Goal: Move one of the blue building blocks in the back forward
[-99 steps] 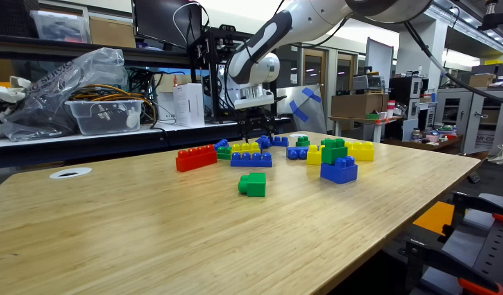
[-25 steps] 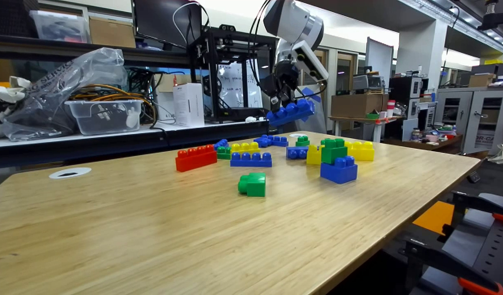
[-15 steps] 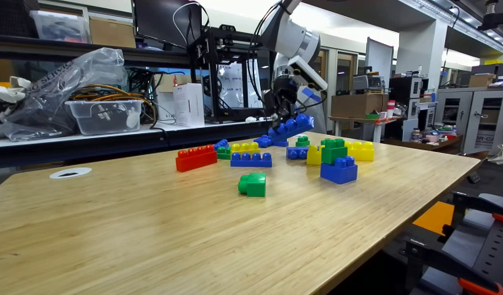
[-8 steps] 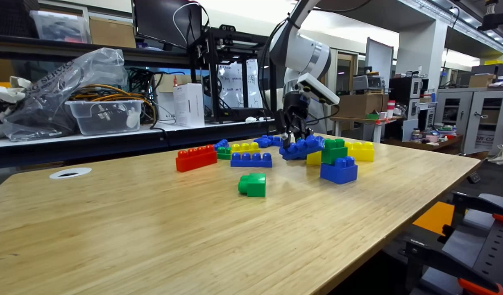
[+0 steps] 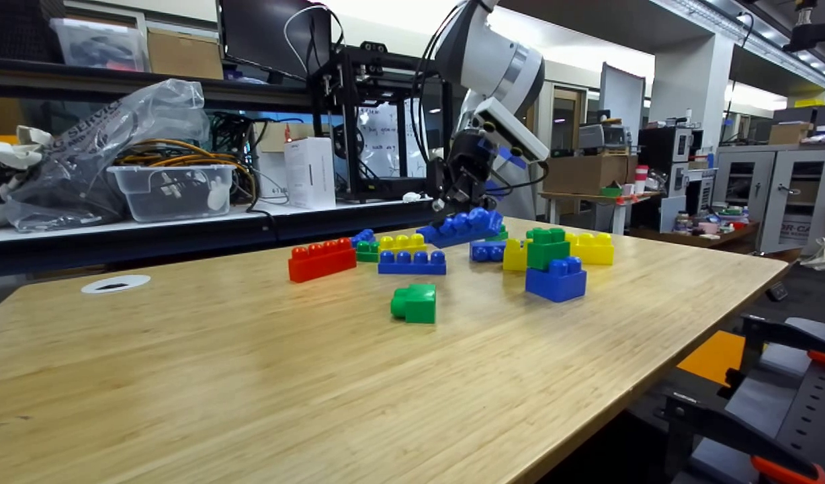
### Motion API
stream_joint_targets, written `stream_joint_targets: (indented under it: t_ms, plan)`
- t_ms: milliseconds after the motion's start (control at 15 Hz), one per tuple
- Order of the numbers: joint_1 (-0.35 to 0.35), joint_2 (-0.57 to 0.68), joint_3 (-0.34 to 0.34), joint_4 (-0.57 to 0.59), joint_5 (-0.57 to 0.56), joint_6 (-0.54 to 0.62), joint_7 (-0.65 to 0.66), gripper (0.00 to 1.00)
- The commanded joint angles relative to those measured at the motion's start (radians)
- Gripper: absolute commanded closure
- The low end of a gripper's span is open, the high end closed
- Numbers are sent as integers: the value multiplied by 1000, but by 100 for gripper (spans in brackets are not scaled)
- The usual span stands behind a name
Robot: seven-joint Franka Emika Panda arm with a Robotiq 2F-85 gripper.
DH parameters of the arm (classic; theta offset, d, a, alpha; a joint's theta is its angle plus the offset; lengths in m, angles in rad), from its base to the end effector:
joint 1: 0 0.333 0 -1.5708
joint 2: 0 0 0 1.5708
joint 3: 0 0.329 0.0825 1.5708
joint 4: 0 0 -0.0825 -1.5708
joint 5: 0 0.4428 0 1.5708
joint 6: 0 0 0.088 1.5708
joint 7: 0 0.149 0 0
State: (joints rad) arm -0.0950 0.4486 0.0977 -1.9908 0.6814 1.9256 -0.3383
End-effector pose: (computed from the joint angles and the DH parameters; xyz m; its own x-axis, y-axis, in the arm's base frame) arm 0.5889 0.0722 0.1558 0.9264 0.0607 -0.3716 -0.1886 -0.7794 -0.5974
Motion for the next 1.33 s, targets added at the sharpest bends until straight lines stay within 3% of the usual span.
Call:
stream_joint_targets:
  t_ms: [0,267,333,933,1000,1267]
  plan:
    - [17,-40,2,-57,69,62,-25,82]
    - [39,-52,-5,-75,109,112,-9,82]
    - [36,-24,-8,-34,78,50,-1,57]
    - [39,-25,-8,-40,86,75,-1,57]
    - [39,-25,-8,-40,86,75,-1,82]
    - [20,-9,15,-27,121,31,-97,82]
